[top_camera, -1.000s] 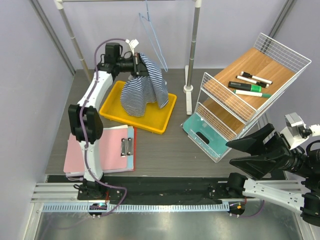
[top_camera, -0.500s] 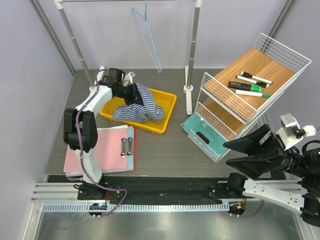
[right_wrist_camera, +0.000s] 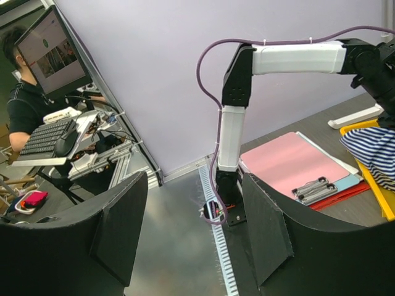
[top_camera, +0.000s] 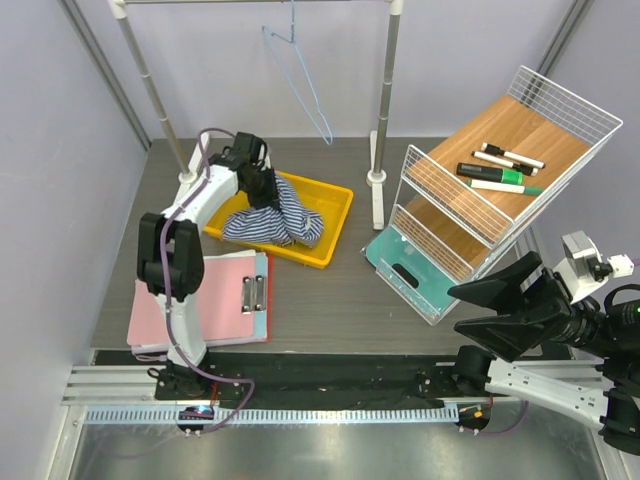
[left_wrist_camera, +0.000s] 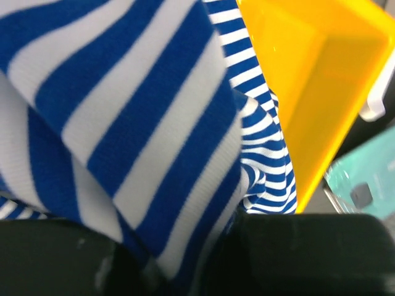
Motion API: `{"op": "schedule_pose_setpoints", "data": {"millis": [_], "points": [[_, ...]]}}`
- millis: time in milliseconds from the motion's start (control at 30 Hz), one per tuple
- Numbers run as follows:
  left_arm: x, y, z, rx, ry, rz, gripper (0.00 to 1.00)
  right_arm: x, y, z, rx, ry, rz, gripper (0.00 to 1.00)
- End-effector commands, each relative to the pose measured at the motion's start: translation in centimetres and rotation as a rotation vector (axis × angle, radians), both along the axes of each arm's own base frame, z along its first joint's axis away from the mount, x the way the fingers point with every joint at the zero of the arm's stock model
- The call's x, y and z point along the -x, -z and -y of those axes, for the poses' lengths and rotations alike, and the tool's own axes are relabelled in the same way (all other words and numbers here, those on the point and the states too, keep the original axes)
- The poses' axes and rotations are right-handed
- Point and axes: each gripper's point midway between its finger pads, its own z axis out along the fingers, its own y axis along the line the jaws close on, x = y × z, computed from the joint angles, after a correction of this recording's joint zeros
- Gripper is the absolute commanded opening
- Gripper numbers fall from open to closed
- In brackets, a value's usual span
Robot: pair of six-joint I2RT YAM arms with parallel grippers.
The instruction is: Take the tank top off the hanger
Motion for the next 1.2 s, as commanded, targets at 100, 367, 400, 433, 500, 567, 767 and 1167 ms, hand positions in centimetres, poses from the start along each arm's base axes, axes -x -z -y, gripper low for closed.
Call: {"op": "schedule_pose_setpoints", "data": {"millis": [100, 367, 400, 433, 500, 567, 767, 1167], "points": [[-0.2, 0.9, -2.2, -0.111, -0.106, 0.007, 0.29, -0.2, -1.0, 0.8, -0.053, 0.030, 0.013, 0.68], [2.3, -3.3, -2.9, -0.021, -0.203, 0.162, 0.73, -0.5, -0.7, 0.1, -0.027, 0.031, 0.019, 0.68], [2.2, -3.7, -3.0, -0.018, -0.216, 0.176, 0.82, -0.6, -0.7, 0.0, -0.024, 0.033, 0.019, 0.68], [1.6, -4.3, -2.9, 0.000, -0.231, 0.208, 0.83, -0.6, -0.6, -0.1, -0.022, 0.031, 0.019, 0.68], [1.0, -4.8, -2.7, 0.003, -0.220, 0.218, 0.83, -0.8, -0.4, -0.4, -0.015, 0.030, 0.016, 0.68], [0.6, -5.4, -3.0, -0.041, -0.212, 0.193, 0.85, -0.9, -0.2, -0.5, -0.013, 0.033, 0.010, 0.69], [2.3, -6.7, -6.2, -0.168, -0.332, 0.239, 0.84, -0.9, 0.0, -0.4, -0.012, 0.036, 0.003, 0.69], [8.9, -6.4, -6.8, -0.037, -0.374, 0.309, 0.41, -1.6, 1.2, -2.1, 0.035, 0.029, -0.016, 0.69]]}}
